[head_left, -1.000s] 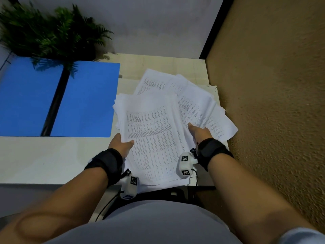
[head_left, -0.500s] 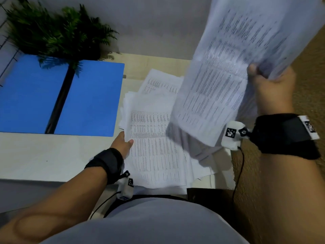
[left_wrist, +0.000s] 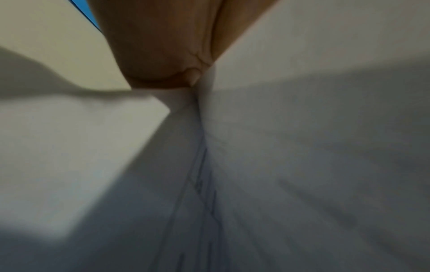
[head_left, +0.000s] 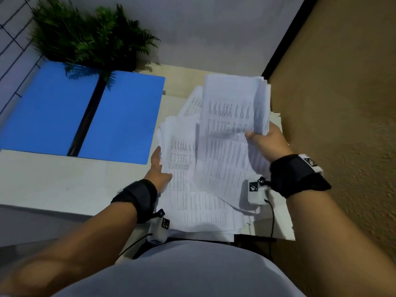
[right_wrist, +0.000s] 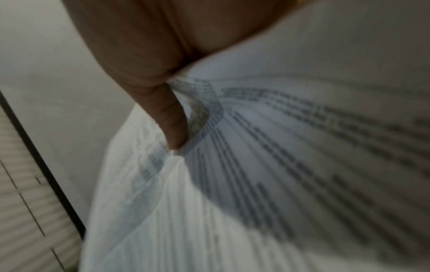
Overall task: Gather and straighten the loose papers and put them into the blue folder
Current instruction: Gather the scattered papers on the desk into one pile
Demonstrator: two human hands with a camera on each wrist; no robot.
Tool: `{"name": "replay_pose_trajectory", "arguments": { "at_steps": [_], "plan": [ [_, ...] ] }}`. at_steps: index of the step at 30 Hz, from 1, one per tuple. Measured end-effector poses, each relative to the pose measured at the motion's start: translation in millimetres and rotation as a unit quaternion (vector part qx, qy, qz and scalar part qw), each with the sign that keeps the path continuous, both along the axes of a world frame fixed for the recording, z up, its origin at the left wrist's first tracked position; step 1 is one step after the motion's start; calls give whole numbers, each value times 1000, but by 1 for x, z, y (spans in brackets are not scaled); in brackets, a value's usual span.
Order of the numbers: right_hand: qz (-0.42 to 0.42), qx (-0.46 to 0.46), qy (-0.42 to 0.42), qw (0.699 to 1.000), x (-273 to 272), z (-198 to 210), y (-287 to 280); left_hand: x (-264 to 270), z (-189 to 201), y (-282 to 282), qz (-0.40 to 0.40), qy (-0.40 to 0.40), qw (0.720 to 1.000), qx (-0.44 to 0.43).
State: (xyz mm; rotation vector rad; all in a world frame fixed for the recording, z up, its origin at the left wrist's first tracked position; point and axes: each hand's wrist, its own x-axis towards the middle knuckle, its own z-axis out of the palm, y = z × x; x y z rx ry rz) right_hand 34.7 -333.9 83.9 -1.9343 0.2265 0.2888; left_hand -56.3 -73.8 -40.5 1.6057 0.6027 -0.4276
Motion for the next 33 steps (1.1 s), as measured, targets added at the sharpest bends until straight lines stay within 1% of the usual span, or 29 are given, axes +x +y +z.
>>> {"name": "replay_pose_trajectory", "arguments": {
  "at_steps": [2, 4, 5, 7, 10, 12, 15, 17, 18, 21, 24, 26, 27, 29, 30, 32, 33],
  "plan": [
    [27, 15, -29, 999, 7, 17, -1, -1, 2, 0, -5, -21, 1000, -14],
    [41, 13, -31, 999, 12, 22, -1, 0, 2, -1, -11, -24, 1000, -8],
    [43, -4, -19, 999, 14, 17, -1, 0, 0, 0, -7, -22, 1000, -3],
    [44, -64, 14, 997, 16, -6, 0, 1, 1, -2, 7, -20, 1000, -8],
    [63, -161, 45, 984, 12, -49, 6, 7, 0, -6, 22, 21, 999, 24],
    [57, -184, 59, 979, 6, -68, 15, 11, 5, -9, 47, 49, 997, 27],
    [23, -192, 62, 979, -2, -82, 22, 12, 2, -13, 69, 54, 996, 23],
    [-12, -219, 63, 974, -3, -91, 18, 11, -2, -12, 40, 48, 998, 29],
    [-23, -231, 64, 971, -3, -95, 15, 9, -1, -12, 21, 47, 997, 50],
    [-1, -272, 46, 961, -6, -102, 10, 9, -6, -10, -6, 42, 991, 125],
    [35, -296, 30, 954, -5, -105, 16, 9, -6, -12, 11, 38, 988, 150],
    [48, -332, 55, 940, -1, -110, 29, 10, -3, -16, 33, 45, 987, 153],
    [36, -346, 84, 934, -1, -113, 36, 10, -2, -20, 38, 52, 987, 145],
    [6, -349, 134, 928, -4, -118, 47, 8, 0, -27, 28, 53, 992, 110],
    [7, -341, 145, 929, -6, -122, 51, 6, -2, -29, 14, 44, 994, 100],
    [23, -302, 134, 943, -9, -128, 52, 3, -8, -25, -8, 23, 993, 120],
    [14, -274, 117, 955, -8, -126, 49, 2, -8, -21, 1, 16, 992, 124]
  ]
}}
